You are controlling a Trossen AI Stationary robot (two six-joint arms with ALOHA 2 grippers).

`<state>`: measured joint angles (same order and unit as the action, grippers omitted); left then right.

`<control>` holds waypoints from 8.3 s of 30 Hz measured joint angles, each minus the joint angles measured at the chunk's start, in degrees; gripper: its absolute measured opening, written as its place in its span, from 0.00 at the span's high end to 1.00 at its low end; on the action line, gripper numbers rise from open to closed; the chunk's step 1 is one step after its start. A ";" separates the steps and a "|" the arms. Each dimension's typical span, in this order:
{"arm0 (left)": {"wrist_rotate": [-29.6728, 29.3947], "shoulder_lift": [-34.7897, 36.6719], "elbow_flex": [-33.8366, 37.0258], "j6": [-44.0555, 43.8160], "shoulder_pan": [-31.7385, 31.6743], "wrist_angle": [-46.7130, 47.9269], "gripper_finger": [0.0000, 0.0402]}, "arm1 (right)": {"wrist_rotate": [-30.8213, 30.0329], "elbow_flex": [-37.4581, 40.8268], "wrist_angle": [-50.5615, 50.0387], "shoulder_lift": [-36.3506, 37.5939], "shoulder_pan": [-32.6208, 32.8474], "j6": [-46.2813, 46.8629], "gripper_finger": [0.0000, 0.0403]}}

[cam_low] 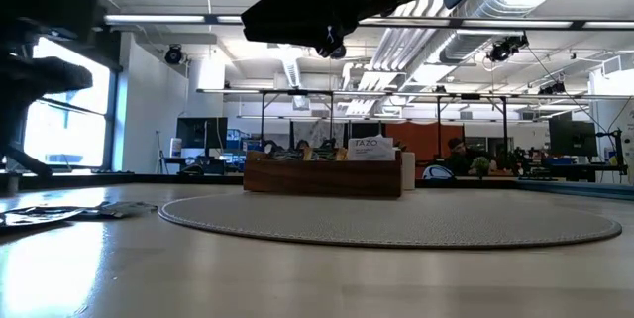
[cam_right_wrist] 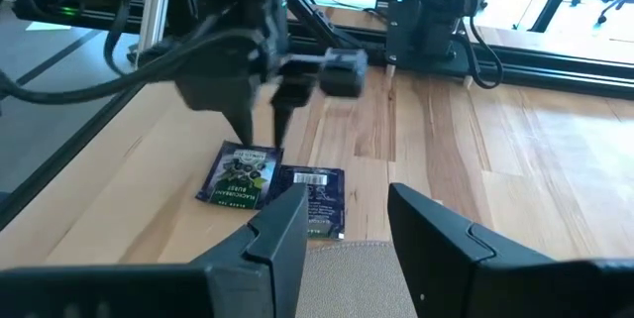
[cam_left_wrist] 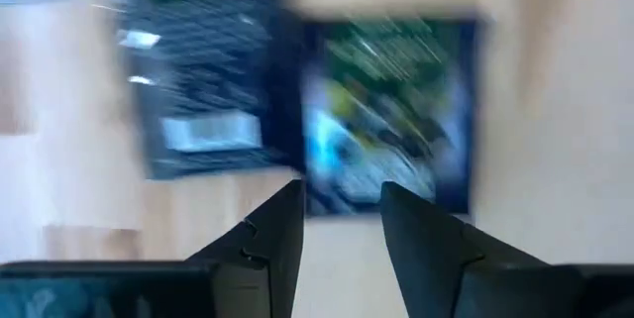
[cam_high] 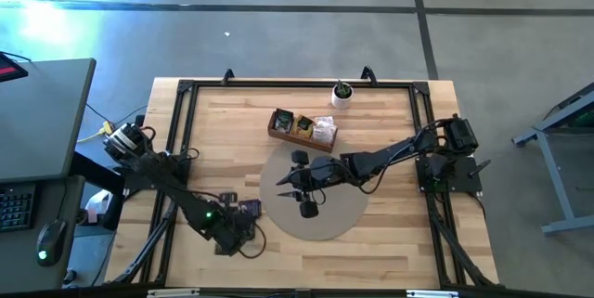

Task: Pick & Place Tea
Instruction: Put the dark blue tea bag into the left section of the wooden organizer

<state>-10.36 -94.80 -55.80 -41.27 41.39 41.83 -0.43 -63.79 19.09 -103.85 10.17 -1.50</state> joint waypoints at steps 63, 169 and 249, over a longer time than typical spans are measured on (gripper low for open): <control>-4.88 -5.57 -3.65 3.54 0.76 -26.32 0.97 | -11.63 -0.04 3.07 -16.09 10.82 41.57 0.65; 3.03 -12.46 7.18 10.35 -12.94 -56.18 1.00 | -15.43 0.07 2.05 -17.35 10.72 37.06 0.99; -31.07 11.32 3.73 6.26 -0.50 -25.34 1.00 | -15.27 -0.42 2.43 -8.44 -24.56 -0.14 1.00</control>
<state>-41.43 -83.48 -52.07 -35.01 40.89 16.49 -15.70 -64.20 21.52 -112.29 -14.39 -1.63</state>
